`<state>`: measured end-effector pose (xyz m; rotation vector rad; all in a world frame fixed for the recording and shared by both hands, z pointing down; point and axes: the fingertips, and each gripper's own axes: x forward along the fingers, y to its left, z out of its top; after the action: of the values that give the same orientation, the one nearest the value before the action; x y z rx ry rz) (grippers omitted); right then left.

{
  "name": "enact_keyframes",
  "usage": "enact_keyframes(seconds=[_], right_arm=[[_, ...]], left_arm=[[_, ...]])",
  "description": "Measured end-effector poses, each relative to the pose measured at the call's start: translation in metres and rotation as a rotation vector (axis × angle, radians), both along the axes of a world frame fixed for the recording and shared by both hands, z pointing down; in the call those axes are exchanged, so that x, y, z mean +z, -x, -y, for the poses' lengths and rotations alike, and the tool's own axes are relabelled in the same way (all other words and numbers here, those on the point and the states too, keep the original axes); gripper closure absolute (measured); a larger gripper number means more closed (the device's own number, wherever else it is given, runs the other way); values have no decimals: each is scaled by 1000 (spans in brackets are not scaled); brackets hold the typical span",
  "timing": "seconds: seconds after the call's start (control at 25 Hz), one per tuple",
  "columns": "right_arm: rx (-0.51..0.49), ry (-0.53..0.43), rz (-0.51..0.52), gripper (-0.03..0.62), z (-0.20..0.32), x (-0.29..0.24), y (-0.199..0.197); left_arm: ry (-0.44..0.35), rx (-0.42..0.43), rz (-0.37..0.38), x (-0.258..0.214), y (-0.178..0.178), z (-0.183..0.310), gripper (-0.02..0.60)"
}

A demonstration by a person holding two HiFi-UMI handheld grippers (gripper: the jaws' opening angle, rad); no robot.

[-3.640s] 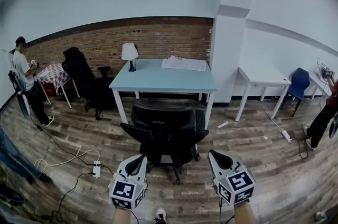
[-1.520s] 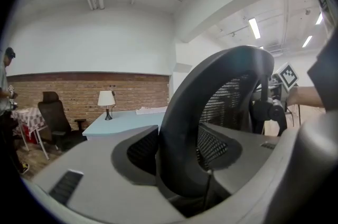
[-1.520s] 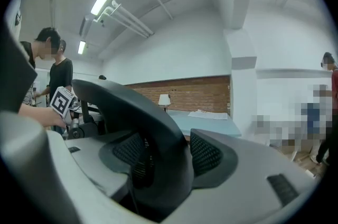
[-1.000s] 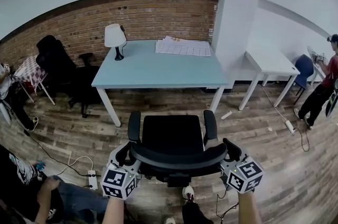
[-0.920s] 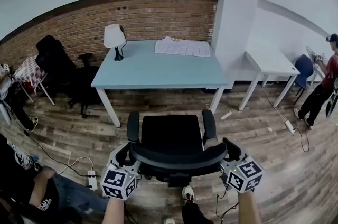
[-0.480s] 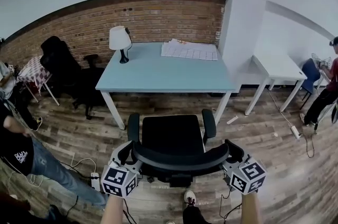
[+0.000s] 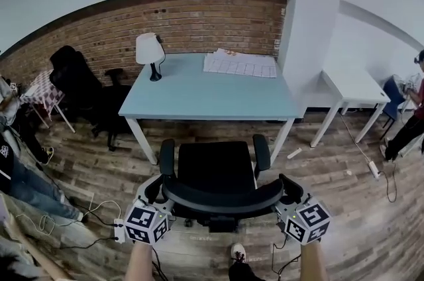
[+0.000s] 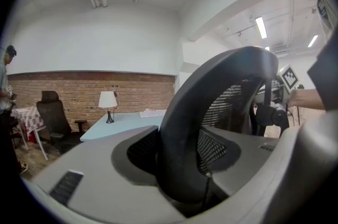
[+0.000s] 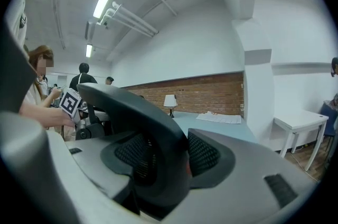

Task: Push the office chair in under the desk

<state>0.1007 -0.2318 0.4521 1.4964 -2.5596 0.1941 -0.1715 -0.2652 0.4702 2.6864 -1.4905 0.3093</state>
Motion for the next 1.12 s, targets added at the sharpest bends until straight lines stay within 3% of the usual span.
enact_keyframes(seconds=[1.12], right_arm=[[-105,29,-19,324,150,1,-16]], left_arm=[[21,-151,-42,2,-15,138,335]])
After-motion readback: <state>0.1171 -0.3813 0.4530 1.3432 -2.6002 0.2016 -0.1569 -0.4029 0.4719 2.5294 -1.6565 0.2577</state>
